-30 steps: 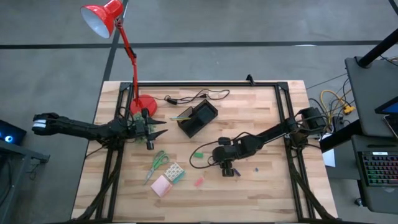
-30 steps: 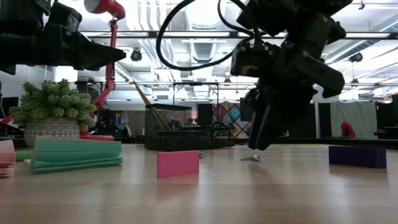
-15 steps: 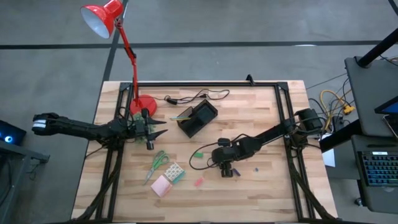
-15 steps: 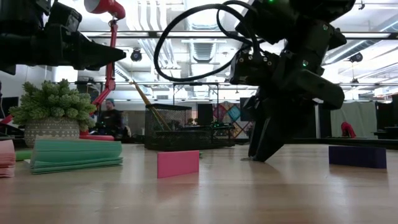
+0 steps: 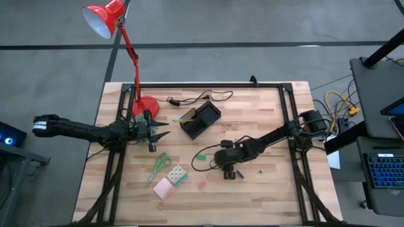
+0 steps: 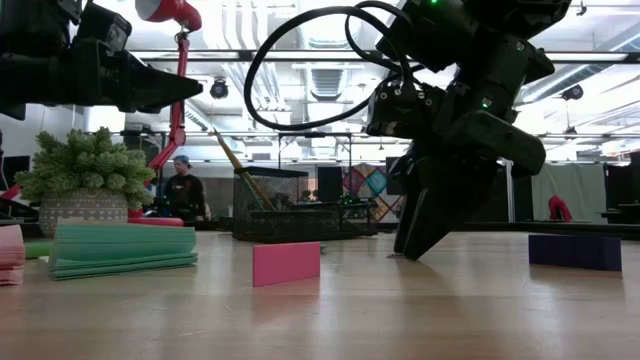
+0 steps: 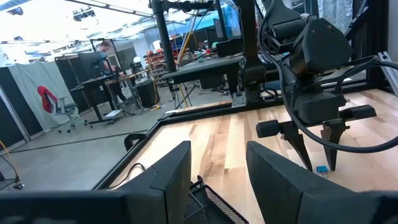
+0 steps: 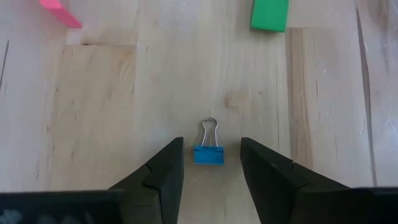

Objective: Pick and place office supplies into organizer
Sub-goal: Put the left blue binder clip into the black desk organizer

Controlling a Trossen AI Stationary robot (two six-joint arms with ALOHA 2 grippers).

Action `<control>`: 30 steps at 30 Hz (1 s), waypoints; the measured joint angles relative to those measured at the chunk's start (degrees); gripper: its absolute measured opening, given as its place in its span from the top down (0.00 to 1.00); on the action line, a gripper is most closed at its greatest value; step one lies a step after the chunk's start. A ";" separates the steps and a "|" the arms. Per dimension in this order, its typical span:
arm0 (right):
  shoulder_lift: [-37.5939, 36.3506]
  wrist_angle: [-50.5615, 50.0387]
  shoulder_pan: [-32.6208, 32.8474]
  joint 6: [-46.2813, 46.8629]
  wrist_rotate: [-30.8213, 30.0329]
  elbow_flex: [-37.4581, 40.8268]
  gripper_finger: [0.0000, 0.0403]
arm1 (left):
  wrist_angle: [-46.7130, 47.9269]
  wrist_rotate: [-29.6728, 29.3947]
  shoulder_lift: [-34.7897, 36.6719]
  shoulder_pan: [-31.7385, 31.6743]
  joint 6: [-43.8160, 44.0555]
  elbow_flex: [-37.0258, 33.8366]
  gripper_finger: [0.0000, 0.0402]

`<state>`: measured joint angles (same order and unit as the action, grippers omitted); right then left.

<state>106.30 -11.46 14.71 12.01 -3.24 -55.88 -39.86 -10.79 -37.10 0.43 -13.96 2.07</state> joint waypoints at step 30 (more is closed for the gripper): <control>0.02 -3.08 0.04 -2.48 0.43 0.02 0.87 | 0.02 0.02 0.02 -0.02 0.00 0.00 0.65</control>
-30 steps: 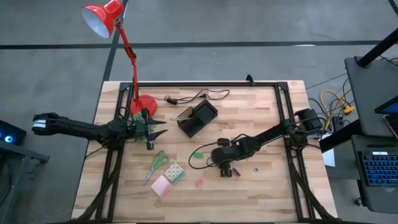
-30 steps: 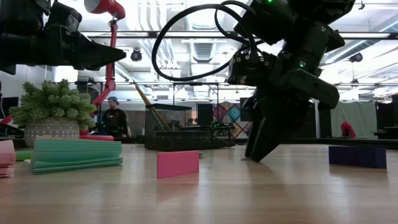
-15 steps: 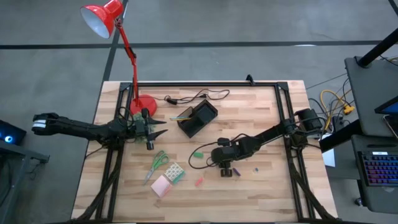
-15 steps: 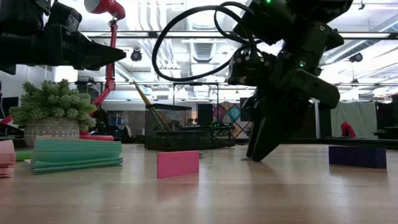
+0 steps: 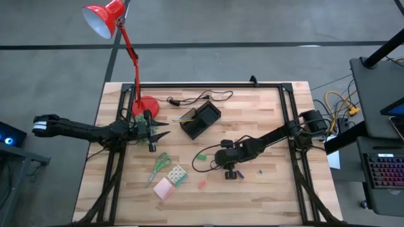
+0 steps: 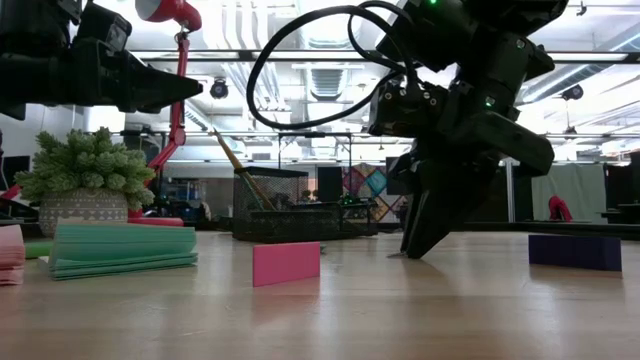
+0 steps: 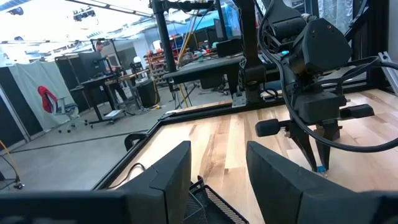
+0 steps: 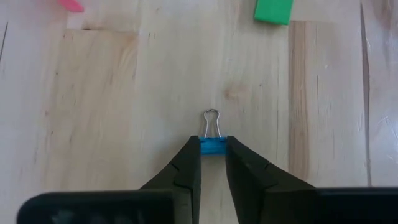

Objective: Pick and place office supplies into organizer
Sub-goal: Put the left blue binder clip into the black desk organizer

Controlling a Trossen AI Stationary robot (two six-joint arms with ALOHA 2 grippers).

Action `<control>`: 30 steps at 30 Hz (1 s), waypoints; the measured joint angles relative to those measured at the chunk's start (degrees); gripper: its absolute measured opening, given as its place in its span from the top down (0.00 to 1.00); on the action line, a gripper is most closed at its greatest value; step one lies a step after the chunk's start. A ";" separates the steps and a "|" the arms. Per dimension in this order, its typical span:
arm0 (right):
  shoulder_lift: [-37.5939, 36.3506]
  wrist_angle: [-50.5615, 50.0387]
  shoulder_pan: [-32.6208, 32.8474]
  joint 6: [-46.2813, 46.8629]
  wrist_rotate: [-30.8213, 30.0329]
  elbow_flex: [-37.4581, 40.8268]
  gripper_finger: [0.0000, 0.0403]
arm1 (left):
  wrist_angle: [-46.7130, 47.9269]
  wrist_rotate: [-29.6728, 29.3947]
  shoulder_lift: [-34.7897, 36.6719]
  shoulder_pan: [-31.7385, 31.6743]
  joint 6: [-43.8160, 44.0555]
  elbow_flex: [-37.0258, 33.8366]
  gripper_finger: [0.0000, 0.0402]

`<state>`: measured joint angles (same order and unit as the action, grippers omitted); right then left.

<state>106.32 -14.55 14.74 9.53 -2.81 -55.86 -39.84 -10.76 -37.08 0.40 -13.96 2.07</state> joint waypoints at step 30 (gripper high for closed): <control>0.20 0.12 0.09 -3.80 0.02 -4.48 0.88 | -0.02 -0.01 0.00 0.04 0.01 0.00 0.65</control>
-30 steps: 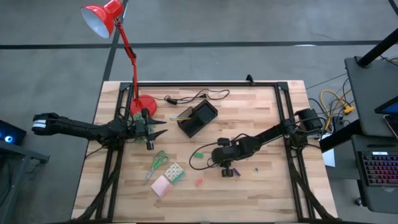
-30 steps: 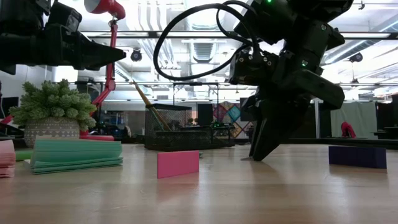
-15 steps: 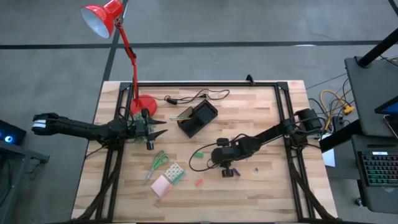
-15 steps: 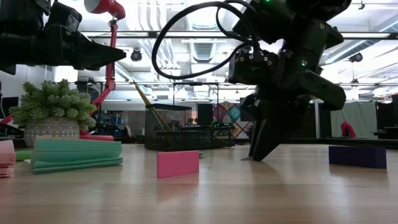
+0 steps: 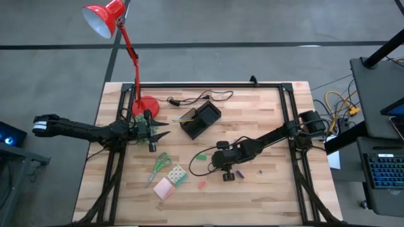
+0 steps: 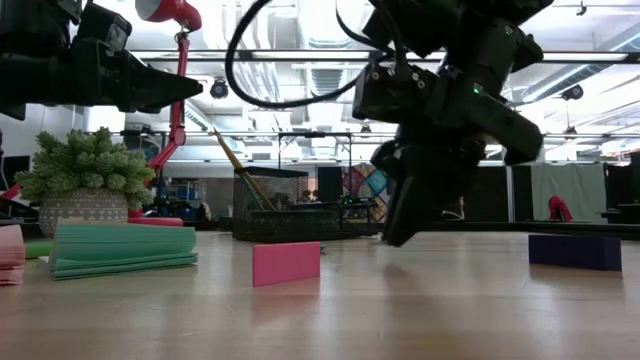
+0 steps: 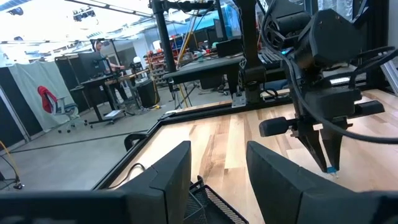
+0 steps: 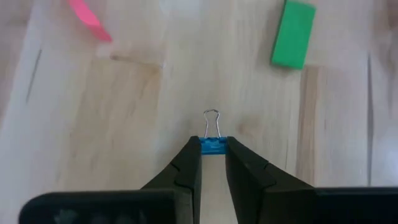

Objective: Pick and place office supplies into organizer
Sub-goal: Put the left blue binder clip into the black desk organizer

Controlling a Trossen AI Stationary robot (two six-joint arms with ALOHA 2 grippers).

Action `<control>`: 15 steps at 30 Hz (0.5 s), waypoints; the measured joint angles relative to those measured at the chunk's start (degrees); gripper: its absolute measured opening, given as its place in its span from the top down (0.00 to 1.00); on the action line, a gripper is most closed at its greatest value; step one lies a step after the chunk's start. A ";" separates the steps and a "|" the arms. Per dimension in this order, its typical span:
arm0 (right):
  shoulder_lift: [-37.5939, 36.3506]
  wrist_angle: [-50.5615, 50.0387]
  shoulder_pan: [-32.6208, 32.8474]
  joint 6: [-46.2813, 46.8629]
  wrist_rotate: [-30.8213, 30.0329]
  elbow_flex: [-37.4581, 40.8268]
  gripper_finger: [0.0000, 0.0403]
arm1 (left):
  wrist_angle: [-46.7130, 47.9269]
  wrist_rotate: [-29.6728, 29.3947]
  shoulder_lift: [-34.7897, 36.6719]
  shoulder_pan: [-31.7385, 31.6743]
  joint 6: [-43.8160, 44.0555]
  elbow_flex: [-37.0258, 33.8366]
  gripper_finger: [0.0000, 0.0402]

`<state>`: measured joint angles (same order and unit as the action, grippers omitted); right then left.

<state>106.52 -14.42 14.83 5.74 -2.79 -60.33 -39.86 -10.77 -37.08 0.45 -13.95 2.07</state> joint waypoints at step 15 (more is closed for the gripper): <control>-0.24 2.57 -0.22 -10.01 -5.96 -5.36 0.88 | 0.00 -0.02 -0.02 -0.07 0.01 0.00 0.65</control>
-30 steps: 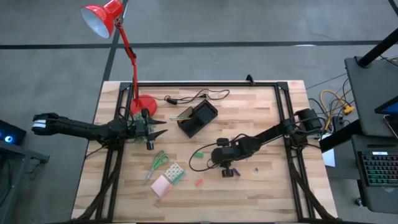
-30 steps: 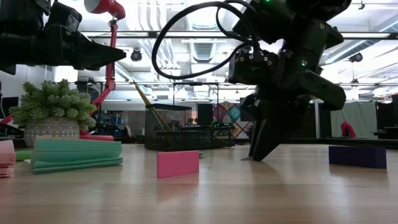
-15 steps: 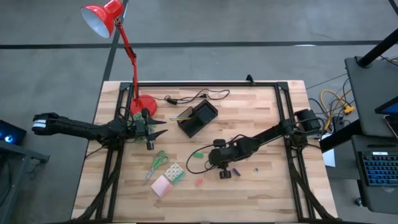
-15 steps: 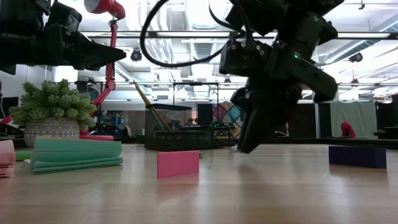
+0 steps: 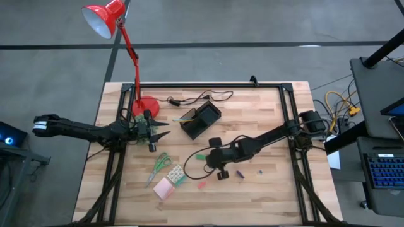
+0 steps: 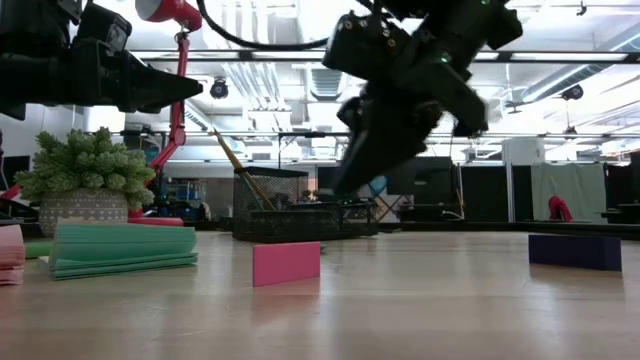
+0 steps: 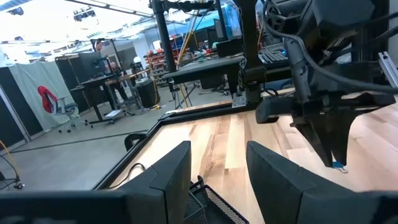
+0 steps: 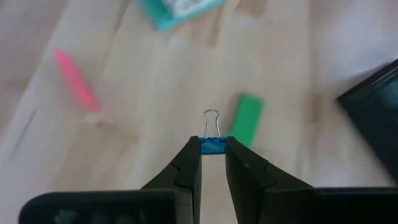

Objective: Pick and place office supplies into organizer
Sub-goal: Put the left blue binder clip into the black desk organizer

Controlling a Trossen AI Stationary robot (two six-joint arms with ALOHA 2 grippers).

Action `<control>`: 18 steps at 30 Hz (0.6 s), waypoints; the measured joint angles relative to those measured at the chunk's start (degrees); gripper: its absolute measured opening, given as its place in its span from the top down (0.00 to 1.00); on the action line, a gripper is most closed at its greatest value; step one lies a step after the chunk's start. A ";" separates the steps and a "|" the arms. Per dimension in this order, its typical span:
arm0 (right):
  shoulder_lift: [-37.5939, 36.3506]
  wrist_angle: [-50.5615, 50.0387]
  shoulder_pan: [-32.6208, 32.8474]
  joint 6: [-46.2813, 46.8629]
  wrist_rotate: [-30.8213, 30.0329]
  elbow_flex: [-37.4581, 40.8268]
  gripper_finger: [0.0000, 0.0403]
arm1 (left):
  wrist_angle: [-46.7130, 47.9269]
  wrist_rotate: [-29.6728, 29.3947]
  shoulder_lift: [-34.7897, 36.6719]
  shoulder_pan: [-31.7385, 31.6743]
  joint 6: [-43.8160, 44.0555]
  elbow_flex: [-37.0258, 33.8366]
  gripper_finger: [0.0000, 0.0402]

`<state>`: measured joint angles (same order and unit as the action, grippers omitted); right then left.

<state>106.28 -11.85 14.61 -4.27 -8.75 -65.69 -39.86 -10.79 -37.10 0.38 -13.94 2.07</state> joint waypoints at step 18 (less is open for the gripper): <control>0.44 8.17 -8.37 -15.18 -7.89 -0.83 0.88 | 0.04 0.01 0.00 0.02 0.01 0.00 0.65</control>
<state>106.72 -3.69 6.24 -19.45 -16.64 -66.52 -39.81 -10.77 -37.10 0.40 -13.93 2.07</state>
